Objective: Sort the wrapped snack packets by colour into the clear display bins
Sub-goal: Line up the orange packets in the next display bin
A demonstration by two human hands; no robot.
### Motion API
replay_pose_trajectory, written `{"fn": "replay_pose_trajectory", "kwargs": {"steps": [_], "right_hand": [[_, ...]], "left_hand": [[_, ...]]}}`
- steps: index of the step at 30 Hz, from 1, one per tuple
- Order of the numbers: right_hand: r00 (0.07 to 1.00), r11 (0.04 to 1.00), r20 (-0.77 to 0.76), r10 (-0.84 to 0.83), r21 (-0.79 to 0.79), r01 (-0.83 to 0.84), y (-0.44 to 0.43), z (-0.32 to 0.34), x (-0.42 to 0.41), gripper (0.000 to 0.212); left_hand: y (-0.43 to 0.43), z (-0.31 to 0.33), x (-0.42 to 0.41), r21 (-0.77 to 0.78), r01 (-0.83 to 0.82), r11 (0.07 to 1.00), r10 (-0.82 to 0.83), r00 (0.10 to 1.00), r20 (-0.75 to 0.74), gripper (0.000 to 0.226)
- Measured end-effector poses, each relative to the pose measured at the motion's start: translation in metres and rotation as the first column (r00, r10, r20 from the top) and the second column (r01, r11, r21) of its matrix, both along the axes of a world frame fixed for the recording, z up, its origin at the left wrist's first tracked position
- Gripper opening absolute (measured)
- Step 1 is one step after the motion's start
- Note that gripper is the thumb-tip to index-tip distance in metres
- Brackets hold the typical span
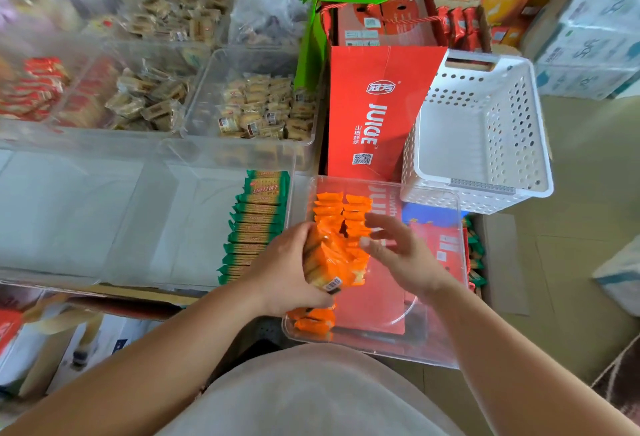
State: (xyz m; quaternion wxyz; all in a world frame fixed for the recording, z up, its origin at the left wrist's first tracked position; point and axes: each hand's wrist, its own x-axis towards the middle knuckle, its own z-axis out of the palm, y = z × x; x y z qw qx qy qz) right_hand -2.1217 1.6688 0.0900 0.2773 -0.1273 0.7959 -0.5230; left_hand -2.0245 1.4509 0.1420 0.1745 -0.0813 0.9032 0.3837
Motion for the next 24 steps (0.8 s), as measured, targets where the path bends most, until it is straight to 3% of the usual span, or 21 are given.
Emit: {"fn": "replay_pose_trajectory", "kwargs": {"steps": [1,3,6,8,12,17,24], "right_hand": [[0.997,0.986,-0.081,0.003,0.164,0.01,0.0,-0.01,-0.001,0.072],[0.967,0.898,-0.19,0.168,0.434,-0.07,-0.001,-0.029,0.002,0.077],[0.933,0.787,-0.143,0.332,0.587,-0.19,-0.014,-0.041,0.012,0.09],[0.921,0.743,-0.167,0.351,0.648,-0.166,-0.025,-0.046,0.015,0.083],[0.88,0.69,-0.275,0.387,0.719,-0.079,-0.036,-0.049,0.015,0.058],[0.831,0.657,-0.295,0.471,0.746,-0.108,-0.03,-0.064,0.017,0.056],[0.878,0.762,-0.282,0.387,0.634,-0.132,-0.025,-0.059,0.012,0.062]], "left_hand": [[-0.007,-0.001,0.003,-0.023,-0.035,0.999,0.035,0.999,-0.001,0.12],[-0.023,-0.003,0.009,-0.048,-0.101,0.994,0.101,0.995,-0.008,0.123],[-0.045,-0.003,0.018,-0.028,-0.153,0.988,0.153,0.988,-0.009,0.122],[-0.054,-0.001,0.02,-0.011,-0.171,0.985,0.17,0.985,-0.012,0.121],[-0.061,0.004,0.022,0.016,-0.206,0.979,0.206,0.978,-0.037,0.116],[-0.061,0.004,0.029,0.032,-0.241,0.97,0.241,0.97,-0.02,0.111],[-0.062,0.008,0.04,0.023,-0.299,0.954,0.3,0.954,-0.012,0.11]]}}
